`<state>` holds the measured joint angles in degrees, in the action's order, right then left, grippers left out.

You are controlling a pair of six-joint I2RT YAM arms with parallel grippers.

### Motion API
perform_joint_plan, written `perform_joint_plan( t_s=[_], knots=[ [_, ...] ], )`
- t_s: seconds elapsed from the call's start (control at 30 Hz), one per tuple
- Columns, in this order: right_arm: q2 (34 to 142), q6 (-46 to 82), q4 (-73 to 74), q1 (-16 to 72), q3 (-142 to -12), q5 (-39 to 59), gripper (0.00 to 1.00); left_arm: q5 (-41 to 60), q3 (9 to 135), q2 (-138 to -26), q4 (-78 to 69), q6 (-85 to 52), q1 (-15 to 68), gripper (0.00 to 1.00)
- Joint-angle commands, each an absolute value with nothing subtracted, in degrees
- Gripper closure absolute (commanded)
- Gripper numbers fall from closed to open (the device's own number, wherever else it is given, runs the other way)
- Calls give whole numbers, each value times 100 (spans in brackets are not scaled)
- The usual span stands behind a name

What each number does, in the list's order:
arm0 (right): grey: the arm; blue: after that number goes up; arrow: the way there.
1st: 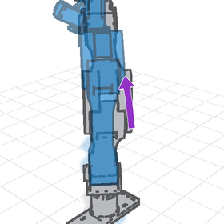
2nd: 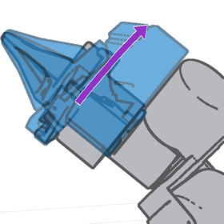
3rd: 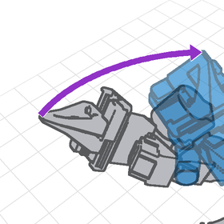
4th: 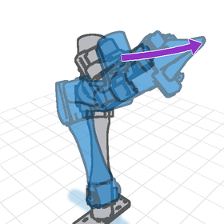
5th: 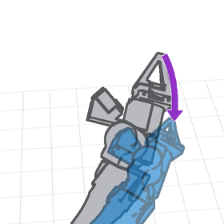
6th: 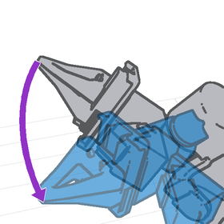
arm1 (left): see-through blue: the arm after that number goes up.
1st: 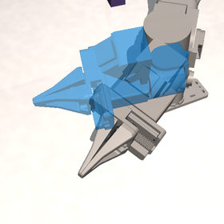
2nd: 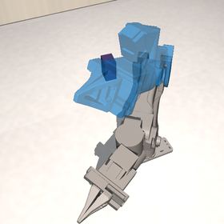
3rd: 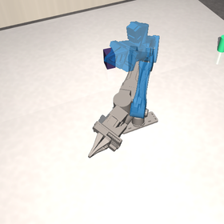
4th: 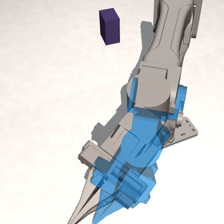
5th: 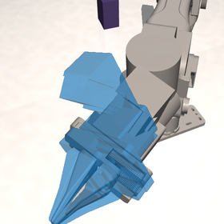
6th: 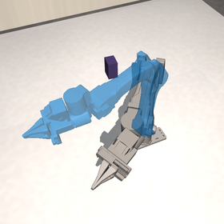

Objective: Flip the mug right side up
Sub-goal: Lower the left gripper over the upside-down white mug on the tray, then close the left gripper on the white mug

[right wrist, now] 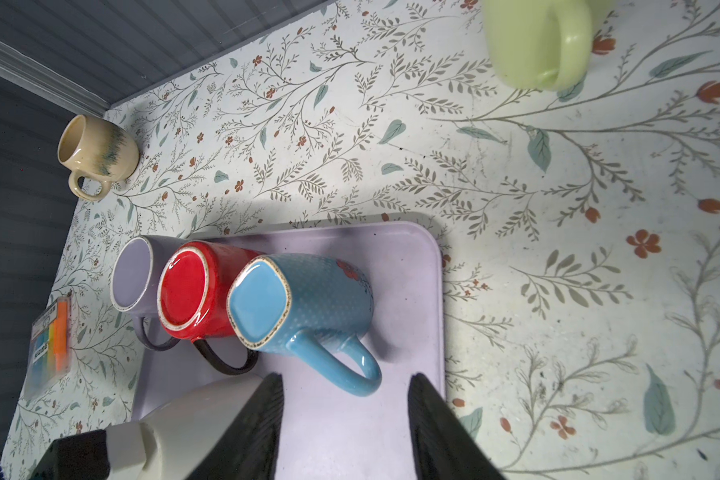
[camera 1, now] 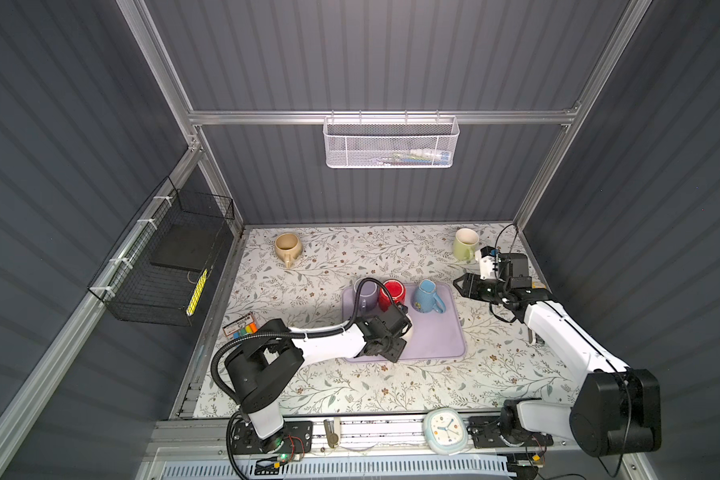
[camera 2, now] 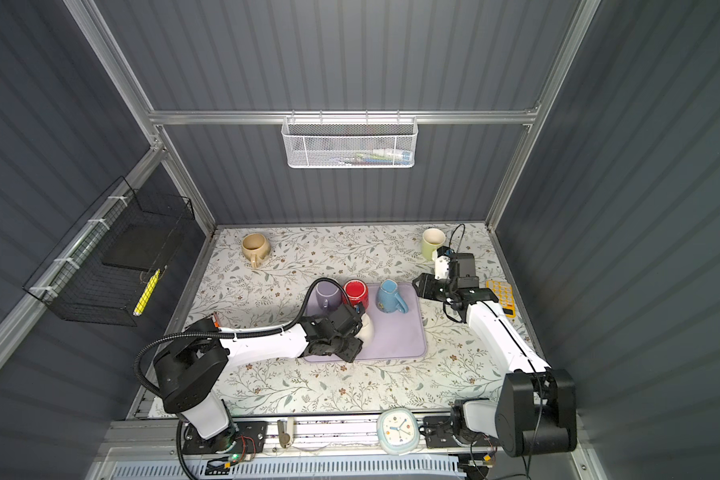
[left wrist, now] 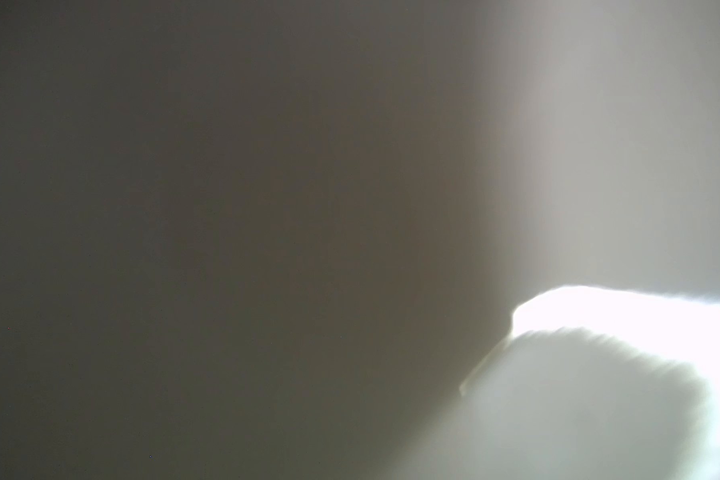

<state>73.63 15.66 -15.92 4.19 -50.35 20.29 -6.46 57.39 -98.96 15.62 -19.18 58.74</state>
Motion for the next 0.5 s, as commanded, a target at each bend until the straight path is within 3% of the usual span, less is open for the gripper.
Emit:
perform_joint_plan(
  t_s=[0.0, 0.47],
  knots=[
    [7411, 1565, -1506, 453, -5010, 1980, 49, -738, 5767, -9967, 1536, -1960, 5915, 41],
    [7436, 1601, -1432, 448, -4869, 1978, 49, -857, 5533, -9752, 1371, -2061, 5924, 58]
  ],
)
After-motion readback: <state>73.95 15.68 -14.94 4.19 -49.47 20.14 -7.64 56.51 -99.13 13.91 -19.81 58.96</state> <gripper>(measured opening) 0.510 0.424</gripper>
